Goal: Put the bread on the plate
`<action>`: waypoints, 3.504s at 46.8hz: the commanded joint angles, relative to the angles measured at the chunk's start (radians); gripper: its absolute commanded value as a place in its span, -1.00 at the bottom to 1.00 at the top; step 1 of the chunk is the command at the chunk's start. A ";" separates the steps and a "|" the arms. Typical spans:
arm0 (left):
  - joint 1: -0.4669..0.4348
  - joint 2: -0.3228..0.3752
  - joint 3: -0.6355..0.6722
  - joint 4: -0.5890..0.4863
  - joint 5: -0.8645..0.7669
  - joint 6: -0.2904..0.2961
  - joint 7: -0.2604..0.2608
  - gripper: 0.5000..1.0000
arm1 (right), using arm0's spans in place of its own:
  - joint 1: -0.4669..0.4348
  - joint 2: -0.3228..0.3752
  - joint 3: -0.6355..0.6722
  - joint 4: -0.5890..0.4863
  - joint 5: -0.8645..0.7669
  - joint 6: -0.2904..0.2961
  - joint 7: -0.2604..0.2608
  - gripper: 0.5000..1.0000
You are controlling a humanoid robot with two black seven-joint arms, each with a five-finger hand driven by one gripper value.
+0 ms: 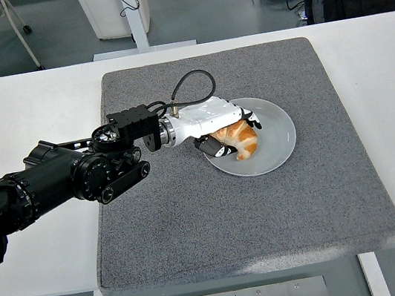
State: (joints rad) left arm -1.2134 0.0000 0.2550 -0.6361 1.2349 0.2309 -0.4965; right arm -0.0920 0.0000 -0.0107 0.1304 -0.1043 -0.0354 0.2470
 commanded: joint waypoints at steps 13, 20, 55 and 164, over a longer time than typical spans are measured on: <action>-0.020 0.000 -0.006 -0.016 -0.008 -0.004 -0.002 1.00 | 0.000 0.000 0.000 0.000 0.000 0.000 0.000 1.00; -0.072 0.000 -0.020 -0.083 -0.132 -0.005 -0.002 1.00 | 0.000 0.000 0.000 0.000 0.000 0.000 0.000 1.00; -0.376 0.008 -0.029 -0.119 -0.624 -0.197 0.015 1.00 | 0.000 0.000 0.000 0.000 0.000 0.000 0.000 1.00; 0.107 0.000 -0.938 0.339 -1.290 -0.492 0.286 1.00 | 0.000 0.000 0.003 0.006 0.000 0.002 0.000 1.00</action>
State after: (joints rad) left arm -1.1064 -0.0001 -0.6842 -0.2998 -0.0559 -0.2621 -0.2086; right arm -0.0921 0.0000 -0.0086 0.1361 -0.1043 -0.0333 0.2470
